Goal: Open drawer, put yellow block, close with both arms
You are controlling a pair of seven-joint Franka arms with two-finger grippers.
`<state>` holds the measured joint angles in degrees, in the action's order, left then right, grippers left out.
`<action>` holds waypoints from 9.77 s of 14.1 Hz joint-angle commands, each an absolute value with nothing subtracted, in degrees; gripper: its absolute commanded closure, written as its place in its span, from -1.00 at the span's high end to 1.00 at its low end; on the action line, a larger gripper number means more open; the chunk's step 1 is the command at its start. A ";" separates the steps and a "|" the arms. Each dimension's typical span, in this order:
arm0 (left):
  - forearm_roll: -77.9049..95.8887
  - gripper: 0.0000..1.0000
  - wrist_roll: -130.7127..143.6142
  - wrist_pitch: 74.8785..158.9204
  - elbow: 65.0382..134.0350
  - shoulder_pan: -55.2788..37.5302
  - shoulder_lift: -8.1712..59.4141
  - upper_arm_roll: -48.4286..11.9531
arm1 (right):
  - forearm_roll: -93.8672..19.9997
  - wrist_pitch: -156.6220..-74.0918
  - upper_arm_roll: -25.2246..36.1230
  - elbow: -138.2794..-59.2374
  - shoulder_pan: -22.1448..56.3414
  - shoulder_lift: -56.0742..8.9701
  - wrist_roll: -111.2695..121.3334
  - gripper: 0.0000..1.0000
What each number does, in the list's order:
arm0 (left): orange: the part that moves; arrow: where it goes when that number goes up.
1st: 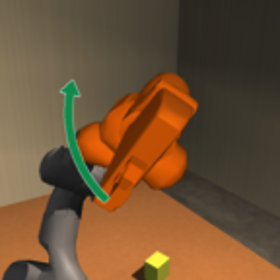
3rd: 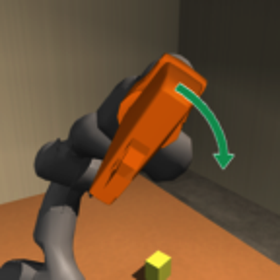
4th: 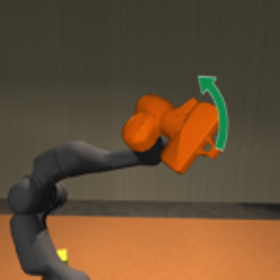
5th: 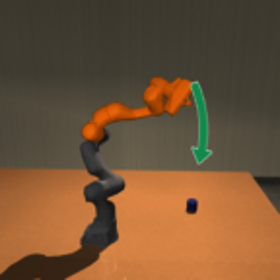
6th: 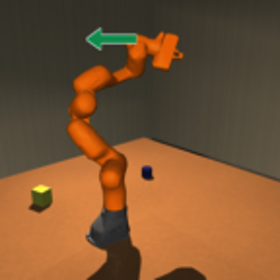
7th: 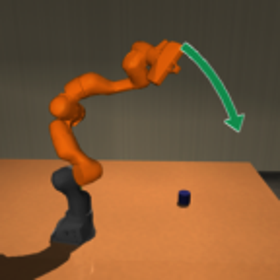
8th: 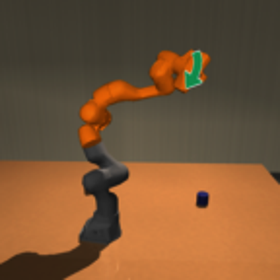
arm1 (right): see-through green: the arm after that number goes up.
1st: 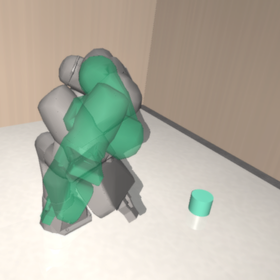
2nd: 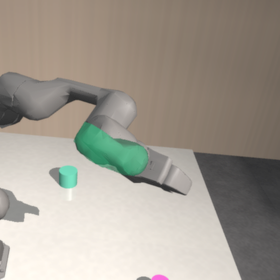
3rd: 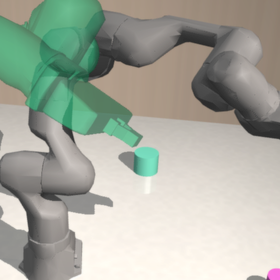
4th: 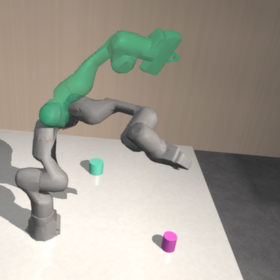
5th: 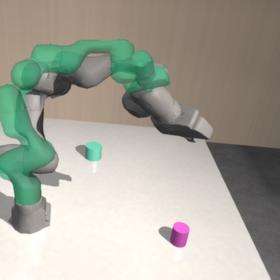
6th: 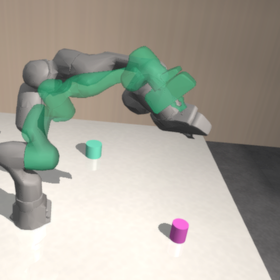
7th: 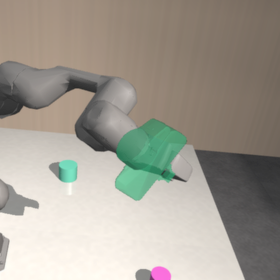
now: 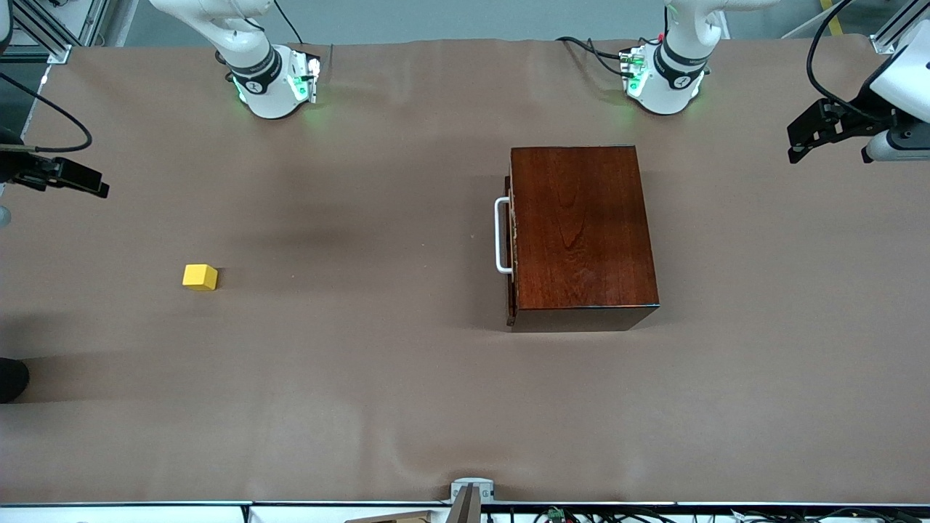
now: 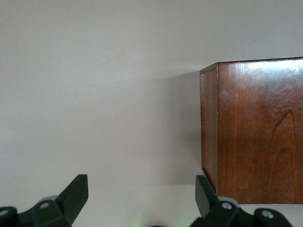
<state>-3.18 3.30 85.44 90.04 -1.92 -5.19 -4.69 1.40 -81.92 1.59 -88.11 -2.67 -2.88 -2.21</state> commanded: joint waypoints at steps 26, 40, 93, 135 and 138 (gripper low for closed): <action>-10.55 1.00 47.89 90.69 67.50 -37.05 31.18 -9.53 | -1.05 -87.19 1.93 -86.92 -8.78 -13.53 -1.84 1.00; -10.46 1.00 54.14 97.65 64.86 -52.91 42.80 3.51 | -5.80 -87.63 1.85 -91.23 -11.43 -16.26 -5.19 1.00; -10.20 1.00 73.83 115.68 60.38 -56.52 47.91 2.19 | 1.05 -134.30 1.58 -120.94 -9.67 -23.73 3.69 0.51; -5.36 1.00 3.35 85.61 80.43 -10.81 2.28 2.46 | -7.64 -103.01 0.88 -110.92 3.14 -10.99 -32.30 -1.00; -4.48 1.00 3.25 85.25 79.72 -10.81 2.02 2.46 | -7.82 -103.01 0.88 -109.34 8.86 -11.16 -45.83 -1.00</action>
